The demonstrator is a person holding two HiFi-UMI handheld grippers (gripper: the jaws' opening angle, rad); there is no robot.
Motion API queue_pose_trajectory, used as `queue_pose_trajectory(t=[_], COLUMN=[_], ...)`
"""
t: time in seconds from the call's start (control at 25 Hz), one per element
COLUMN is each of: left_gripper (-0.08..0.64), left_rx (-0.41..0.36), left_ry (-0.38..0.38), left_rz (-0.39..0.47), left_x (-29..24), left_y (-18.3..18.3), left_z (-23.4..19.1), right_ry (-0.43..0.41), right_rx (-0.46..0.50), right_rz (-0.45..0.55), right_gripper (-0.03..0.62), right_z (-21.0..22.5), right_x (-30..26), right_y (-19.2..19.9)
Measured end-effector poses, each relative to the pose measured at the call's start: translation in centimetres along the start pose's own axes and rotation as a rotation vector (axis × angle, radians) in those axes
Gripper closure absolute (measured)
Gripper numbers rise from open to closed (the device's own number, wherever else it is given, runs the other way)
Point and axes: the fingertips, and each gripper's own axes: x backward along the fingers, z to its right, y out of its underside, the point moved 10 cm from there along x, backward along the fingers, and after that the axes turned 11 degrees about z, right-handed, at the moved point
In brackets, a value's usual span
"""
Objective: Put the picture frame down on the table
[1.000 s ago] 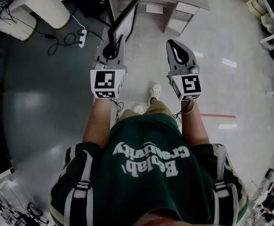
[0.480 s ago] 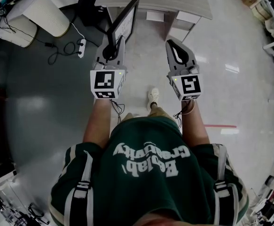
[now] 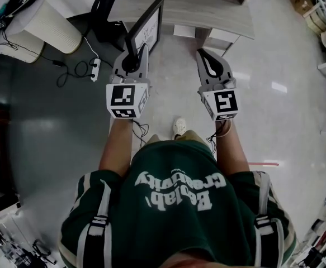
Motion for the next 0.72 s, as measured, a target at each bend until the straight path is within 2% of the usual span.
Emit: queue_pose_trajectory(t=[0.32, 0.72], left_gripper=[0.532, 0.532], left_rx=[0.001, 0.024], left_ry=[-0.024, -0.041], left_rz=[0.016, 0.005], left_x=[-5.5, -9.1], left_y=[0.4, -0.1], left_z=[0.5, -0.1], right_ry=[-0.026, -0.052], right_rx=[0.017, -0.002], right_rz=[0.027, 0.053], right_gripper=[0.552, 0.553], right_z=[5.3, 8.4], right_x=[-3.1, -5.4], right_y=[1.0, 0.8])
